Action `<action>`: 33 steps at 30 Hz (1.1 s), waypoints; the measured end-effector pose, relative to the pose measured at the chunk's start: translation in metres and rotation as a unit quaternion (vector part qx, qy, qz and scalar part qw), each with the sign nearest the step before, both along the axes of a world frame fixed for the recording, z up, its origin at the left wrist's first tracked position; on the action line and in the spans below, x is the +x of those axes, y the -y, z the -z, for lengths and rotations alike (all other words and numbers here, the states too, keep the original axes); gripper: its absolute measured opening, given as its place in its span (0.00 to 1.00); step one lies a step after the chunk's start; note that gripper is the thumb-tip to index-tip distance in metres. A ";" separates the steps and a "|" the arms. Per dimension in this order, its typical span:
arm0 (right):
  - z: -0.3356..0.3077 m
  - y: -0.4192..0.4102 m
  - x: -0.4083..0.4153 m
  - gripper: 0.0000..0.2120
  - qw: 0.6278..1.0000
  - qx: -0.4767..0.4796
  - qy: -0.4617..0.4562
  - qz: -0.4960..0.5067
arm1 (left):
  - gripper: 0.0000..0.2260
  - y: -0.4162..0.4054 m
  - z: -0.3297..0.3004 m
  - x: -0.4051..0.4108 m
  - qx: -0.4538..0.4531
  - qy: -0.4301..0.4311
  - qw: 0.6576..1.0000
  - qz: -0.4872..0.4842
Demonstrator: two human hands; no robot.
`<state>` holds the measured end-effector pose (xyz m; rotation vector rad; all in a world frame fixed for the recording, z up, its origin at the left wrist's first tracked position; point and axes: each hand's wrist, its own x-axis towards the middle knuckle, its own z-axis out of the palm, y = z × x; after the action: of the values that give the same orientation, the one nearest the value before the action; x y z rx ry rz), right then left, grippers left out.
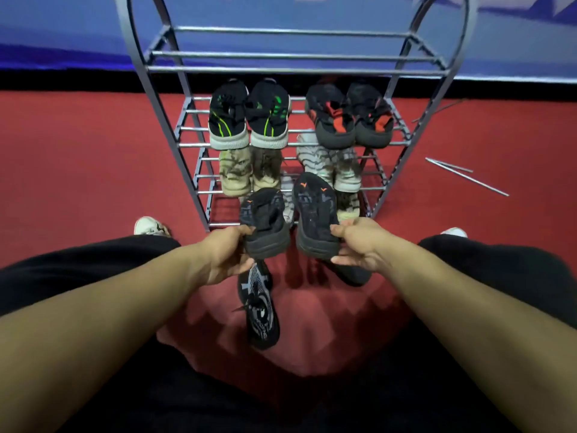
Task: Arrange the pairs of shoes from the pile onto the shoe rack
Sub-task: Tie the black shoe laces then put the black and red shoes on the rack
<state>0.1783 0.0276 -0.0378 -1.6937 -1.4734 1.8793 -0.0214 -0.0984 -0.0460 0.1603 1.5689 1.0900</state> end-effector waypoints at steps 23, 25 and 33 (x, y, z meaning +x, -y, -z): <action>-0.199 -0.103 -0.118 0.06 0.955 0.220 -0.194 0.033 | 0.07 -0.095 -0.200 -0.089 0.179 -0.242 0.953 -0.039; -0.197 -0.121 -0.144 0.08 0.958 0.231 -0.167 0.040 | 0.07 -0.110 -0.200 -0.108 0.158 -0.264 0.950 -0.053; -0.176 -0.151 -0.202 0.10 0.967 0.244 -0.077 0.010 | 0.11 -0.145 -0.203 -0.147 0.094 -0.349 0.932 -0.020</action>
<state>-0.0233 0.1787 0.1384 -1.2965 -1.6712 1.4362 -0.1681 0.0466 0.1565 0.7119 2.0920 1.2941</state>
